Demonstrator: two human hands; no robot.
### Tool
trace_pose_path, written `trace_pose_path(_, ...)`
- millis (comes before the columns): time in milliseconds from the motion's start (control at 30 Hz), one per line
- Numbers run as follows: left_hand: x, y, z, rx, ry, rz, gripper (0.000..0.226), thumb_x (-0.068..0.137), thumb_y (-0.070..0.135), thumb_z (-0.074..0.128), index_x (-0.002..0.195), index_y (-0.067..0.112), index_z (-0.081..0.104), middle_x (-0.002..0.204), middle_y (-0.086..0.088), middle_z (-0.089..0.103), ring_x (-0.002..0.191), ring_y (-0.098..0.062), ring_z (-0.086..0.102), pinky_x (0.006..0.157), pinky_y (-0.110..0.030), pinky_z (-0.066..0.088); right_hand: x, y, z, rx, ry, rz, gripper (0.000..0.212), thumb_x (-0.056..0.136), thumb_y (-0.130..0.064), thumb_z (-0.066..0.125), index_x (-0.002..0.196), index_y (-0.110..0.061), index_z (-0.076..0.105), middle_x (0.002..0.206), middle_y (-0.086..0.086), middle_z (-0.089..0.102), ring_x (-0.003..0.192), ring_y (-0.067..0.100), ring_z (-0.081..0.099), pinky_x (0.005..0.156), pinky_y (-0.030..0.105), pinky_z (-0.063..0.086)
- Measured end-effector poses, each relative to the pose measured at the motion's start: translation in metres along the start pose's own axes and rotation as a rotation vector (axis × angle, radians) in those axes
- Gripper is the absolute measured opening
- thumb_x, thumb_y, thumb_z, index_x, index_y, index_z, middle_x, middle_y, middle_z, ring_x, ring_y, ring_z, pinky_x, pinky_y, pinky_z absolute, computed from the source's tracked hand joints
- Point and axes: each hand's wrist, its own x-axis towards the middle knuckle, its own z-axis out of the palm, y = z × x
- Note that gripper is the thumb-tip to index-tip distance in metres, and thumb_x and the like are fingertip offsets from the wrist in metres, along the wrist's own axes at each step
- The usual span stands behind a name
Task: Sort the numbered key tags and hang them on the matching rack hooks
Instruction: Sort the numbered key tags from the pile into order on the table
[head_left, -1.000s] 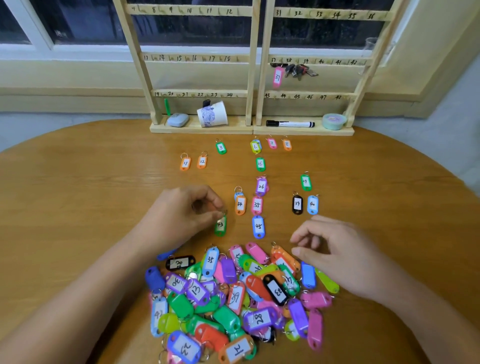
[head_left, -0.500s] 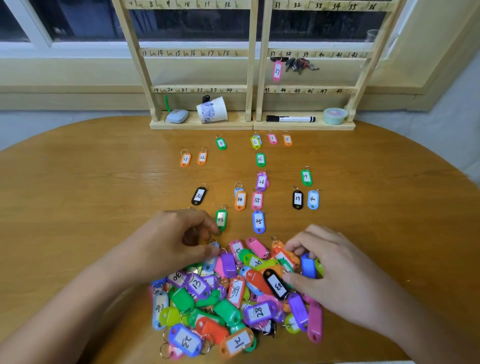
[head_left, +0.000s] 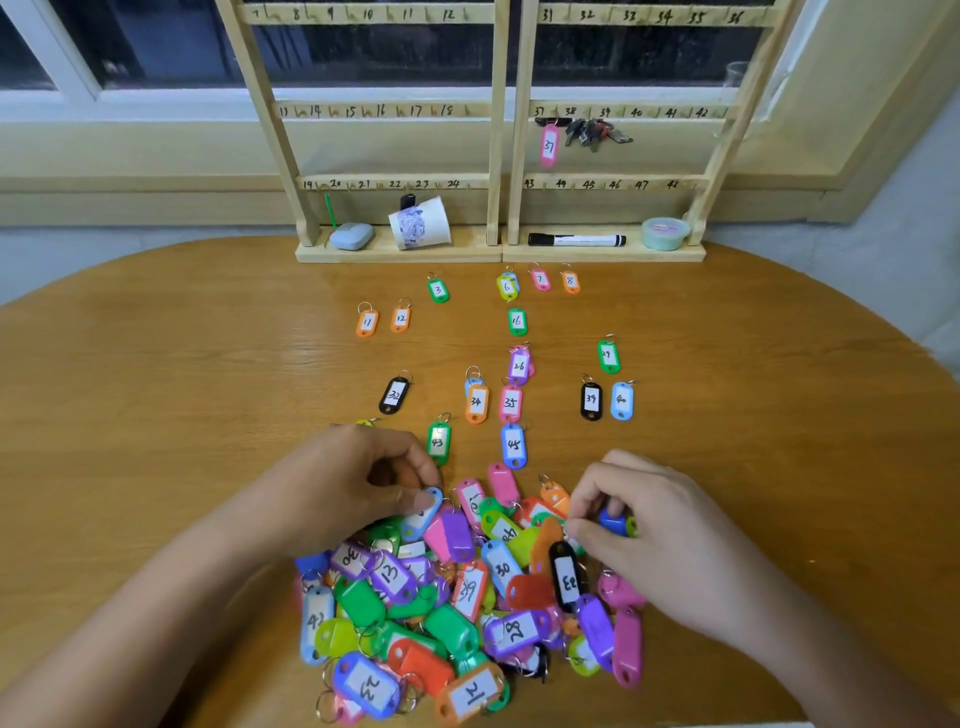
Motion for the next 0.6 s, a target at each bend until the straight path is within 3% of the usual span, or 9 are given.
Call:
trace_pose_path(167, 0.002, 0.0, 0.002, -0.079, 0.055, -0.033, 0.008, 0.095, 0.026, 0.082, 0.093, 0.033, 0.079, 0.076, 0.016, 0.074, 0.06, 0.003, 0.06, 0.056, -0.012, 0.043, 0.002, 0.002, -0.001, -0.009, 0.001, -0.006, 0.021, 0.093, -0.033, 0.076, 0.079, -0.04, 0.061, 0.102, -0.021, 0.06, 0.099, 0.003, 0.056, 0.079, 0.022, 0.04)
trace_pose_path(367, -0.001, -0.001, -0.002, -0.226, 0.092, -0.045, 0.005, 0.095, 0.024, 0.082, 0.097, 0.028, 0.08, 0.089, 0.004, 0.079, 0.078, -0.006, 0.07, 0.07, -0.017, 0.053, -0.004, -0.005, -0.008, -0.058, -0.104, -0.061, 0.016, 0.092, -0.058, 0.071, 0.1, -0.046, 0.063, 0.114, -0.026, 0.052, 0.116, -0.003, 0.047, 0.091, 0.017, 0.037)
trace_pose_path(500, 0.003, -0.004, -0.007, -0.199, 0.124, -0.037, 0.009, 0.103, 0.035, 0.07, 0.107, 0.038, 0.077, 0.1, 0.005, 0.079, 0.095, -0.019, 0.073, 0.089, -0.041, 0.059, -0.005, -0.008, -0.011, -0.076, -0.152, -0.079, 0.024, 0.09, -0.064, 0.069, 0.108, -0.049, 0.064, 0.118, -0.025, 0.049, 0.12, -0.006, 0.041, 0.099, 0.018, 0.035)
trace_pose_path(600, 0.01, -0.002, -0.01, -0.198, 0.166, -0.031, 0.012, 0.106, 0.035, 0.065, 0.105, 0.04, 0.075, 0.095, 0.003, 0.079, 0.095, -0.026, 0.073, 0.092, -0.051, 0.059, -0.003, -0.009, -0.011, -0.082, -0.168, -0.078, 0.022, 0.091, -0.062, 0.071, 0.109, -0.051, 0.063, 0.121, -0.027, 0.049, 0.121, -0.007, 0.041, 0.099, 0.018, 0.036)
